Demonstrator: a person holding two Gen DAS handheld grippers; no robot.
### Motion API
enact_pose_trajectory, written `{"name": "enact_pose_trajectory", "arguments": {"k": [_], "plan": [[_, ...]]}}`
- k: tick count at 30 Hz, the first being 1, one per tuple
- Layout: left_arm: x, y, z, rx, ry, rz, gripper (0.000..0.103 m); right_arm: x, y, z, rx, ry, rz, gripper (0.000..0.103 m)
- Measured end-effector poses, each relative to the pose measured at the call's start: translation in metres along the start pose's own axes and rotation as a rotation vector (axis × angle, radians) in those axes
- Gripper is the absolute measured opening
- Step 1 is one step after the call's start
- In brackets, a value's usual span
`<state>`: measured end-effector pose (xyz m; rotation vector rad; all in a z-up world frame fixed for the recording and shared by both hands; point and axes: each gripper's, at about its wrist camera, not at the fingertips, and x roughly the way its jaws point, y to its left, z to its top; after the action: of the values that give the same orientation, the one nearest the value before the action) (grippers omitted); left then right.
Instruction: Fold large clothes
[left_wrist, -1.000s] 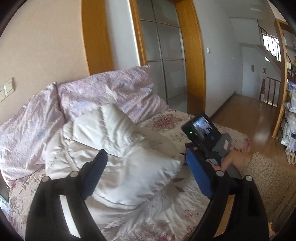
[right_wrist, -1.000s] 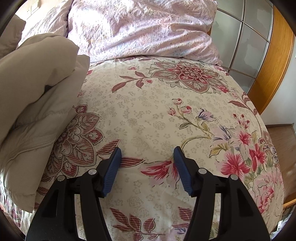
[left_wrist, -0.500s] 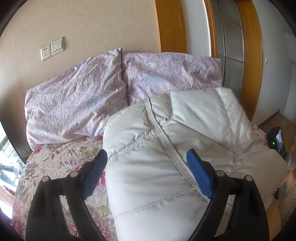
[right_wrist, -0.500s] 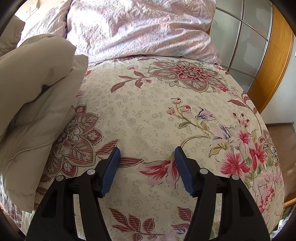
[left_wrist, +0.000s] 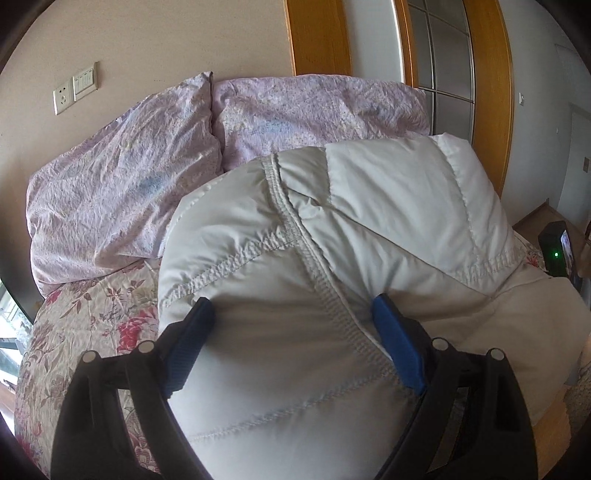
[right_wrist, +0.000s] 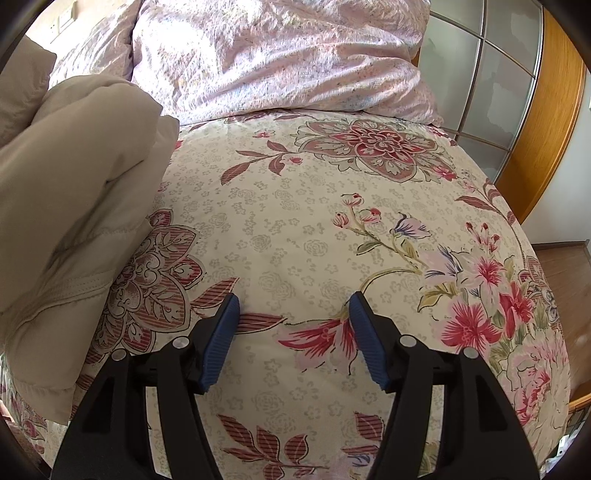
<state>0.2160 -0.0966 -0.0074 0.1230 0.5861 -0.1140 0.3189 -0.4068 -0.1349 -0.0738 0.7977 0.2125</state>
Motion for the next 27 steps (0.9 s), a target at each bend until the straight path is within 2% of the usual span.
{"name": "enact_pose_trajectory", "arguments": {"k": [11, 15, 19, 22, 24, 27], "plan": [[0.028, -0.038, -0.013, 0.093, 0.030, 0.030, 0.088, 0.001, -0.002, 0.000, 0.020, 0.005, -0.018, 0.069], [0.025, -0.034, -0.007, 0.087, 0.032, 0.023, 0.088, -0.009, -0.001, 0.006, 0.067, 0.009, -0.032, 0.065], [0.002, -0.018, -0.001, 0.063, 0.004, -0.023, 0.089, -0.073, 0.004, 0.027, 0.092, -0.159, 0.007, 0.065], [-0.016, -0.004, 0.006, 0.044, -0.049, -0.003, 0.090, -0.130, 0.017, 0.044, 0.097, -0.303, 0.083, 0.065], [-0.022, 0.005, 0.012, 0.028, -0.064, 0.012, 0.090, -0.153, 0.033, 0.055, 0.069, -0.359, 0.151, 0.065], [-0.025, 0.013, 0.017, 0.018, -0.072, 0.037, 0.090, -0.165, 0.071, 0.066, -0.007, -0.376, 0.230, 0.065]]}}
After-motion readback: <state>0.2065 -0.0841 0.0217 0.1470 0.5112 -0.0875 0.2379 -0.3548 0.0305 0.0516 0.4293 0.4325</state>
